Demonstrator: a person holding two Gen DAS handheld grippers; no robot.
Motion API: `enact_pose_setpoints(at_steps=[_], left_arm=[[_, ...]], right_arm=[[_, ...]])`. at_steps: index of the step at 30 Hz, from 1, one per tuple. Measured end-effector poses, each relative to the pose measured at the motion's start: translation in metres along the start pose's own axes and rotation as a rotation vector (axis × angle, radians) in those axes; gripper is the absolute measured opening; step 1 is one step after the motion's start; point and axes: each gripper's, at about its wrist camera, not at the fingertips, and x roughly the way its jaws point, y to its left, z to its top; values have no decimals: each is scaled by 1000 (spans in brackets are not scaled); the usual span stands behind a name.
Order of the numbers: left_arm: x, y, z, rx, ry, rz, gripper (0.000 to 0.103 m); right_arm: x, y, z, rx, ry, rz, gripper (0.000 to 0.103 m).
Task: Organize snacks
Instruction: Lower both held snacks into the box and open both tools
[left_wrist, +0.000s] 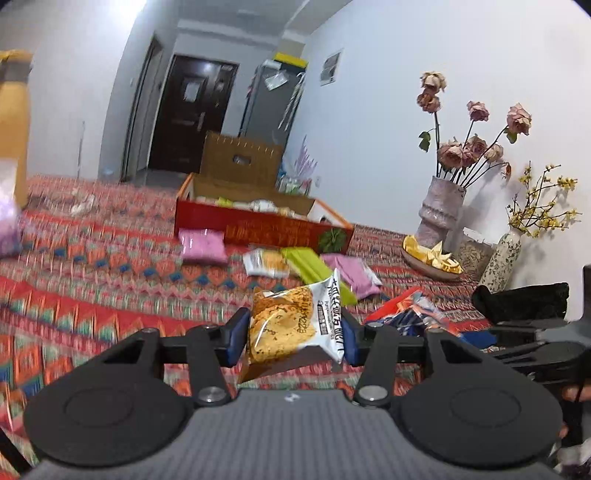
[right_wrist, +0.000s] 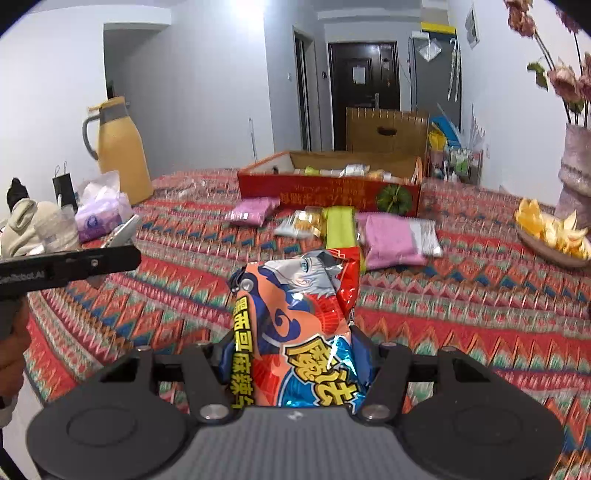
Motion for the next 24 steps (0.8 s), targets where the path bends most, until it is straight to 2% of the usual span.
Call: enact_pose_setpoints(at_steps=[3, 6, 9, 12, 16, 19, 21, 24], left_arm=[[10, 3, 25, 34, -36, 0, 50], [27, 8, 54, 54, -110, 13, 50], [60, 18, 84, 71, -140, 57, 50], [99, 34, 117, 42, -147, 75, 50], [159, 55, 151, 52, -155, 109, 51], [206, 73, 164, 23, -116, 144, 51], [234, 86, 168, -9, -91, 134, 51], [275, 99, 169, -35, -29, 159, 51]], right_arm=[[1, -5, 25, -30, -41, -13, 58], [9, -18, 58, -34, -93, 13, 58], [32, -39, 103, 11, -145, 55, 58], [69, -53, 151, 18, -157, 72, 58], [145, -77, 204, 121, -109, 128, 58], [205, -84, 227, 153, -63, 99, 58], [241, -86, 235, 180, -18, 74, 58], [292, -81, 241, 198, 54, 11, 58]])
